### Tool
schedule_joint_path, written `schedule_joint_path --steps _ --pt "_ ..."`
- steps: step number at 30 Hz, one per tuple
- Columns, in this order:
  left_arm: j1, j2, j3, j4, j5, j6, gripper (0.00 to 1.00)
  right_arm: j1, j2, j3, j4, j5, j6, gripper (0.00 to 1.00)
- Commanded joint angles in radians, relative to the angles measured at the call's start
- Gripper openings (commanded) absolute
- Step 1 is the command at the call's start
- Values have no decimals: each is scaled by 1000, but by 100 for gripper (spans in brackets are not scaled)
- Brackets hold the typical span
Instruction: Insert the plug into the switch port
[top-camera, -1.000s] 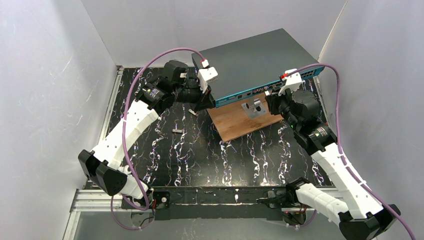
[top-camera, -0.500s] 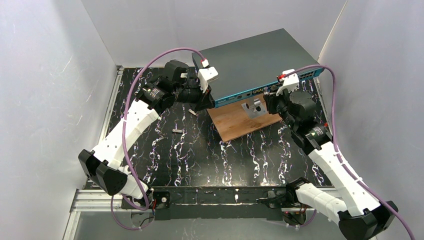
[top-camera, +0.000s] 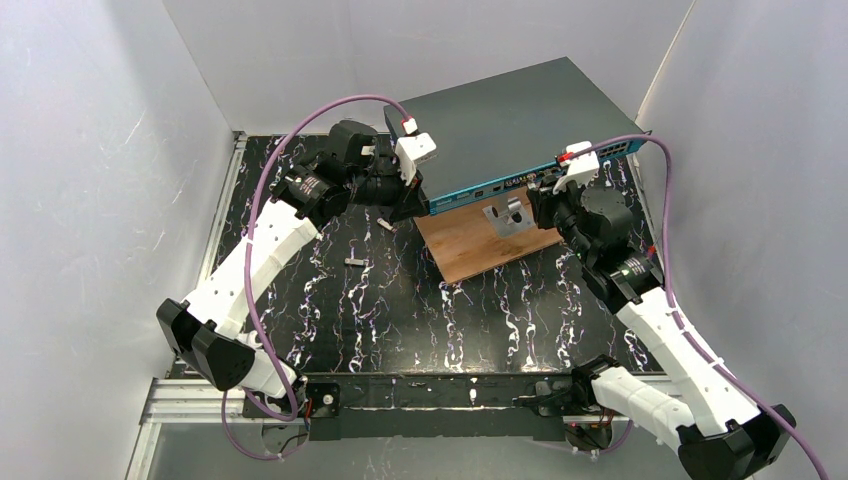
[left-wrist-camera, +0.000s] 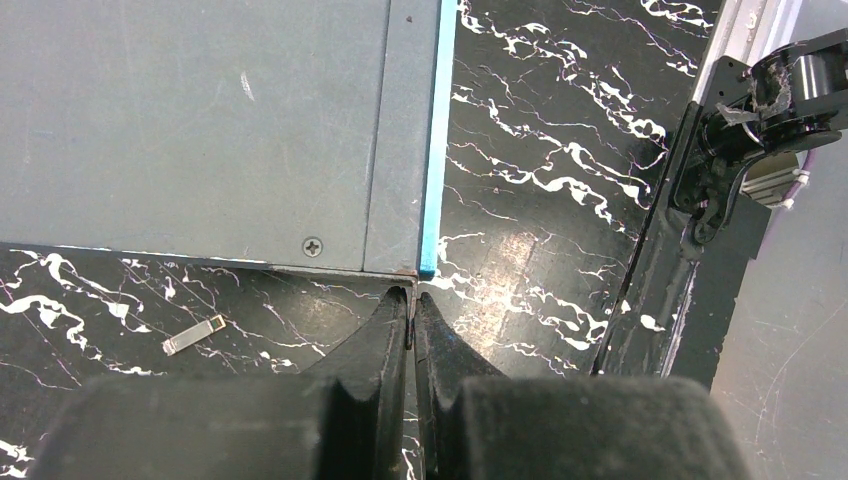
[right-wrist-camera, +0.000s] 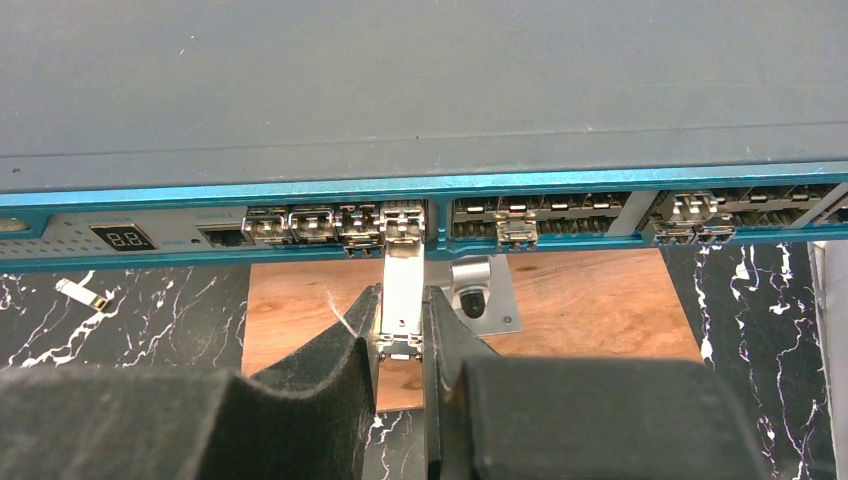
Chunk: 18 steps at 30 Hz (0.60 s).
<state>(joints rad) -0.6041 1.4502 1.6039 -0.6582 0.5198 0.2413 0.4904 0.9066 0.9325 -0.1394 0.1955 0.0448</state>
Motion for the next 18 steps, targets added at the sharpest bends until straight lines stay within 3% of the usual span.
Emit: schedule_joint_path --steps 1,18 --pt "-8 3 23 19 1 -17 0 8 12 -26 121 -54 6 1" --pt "-8 2 10 23 15 -26 0 8 19 25 65 5 -36 1"
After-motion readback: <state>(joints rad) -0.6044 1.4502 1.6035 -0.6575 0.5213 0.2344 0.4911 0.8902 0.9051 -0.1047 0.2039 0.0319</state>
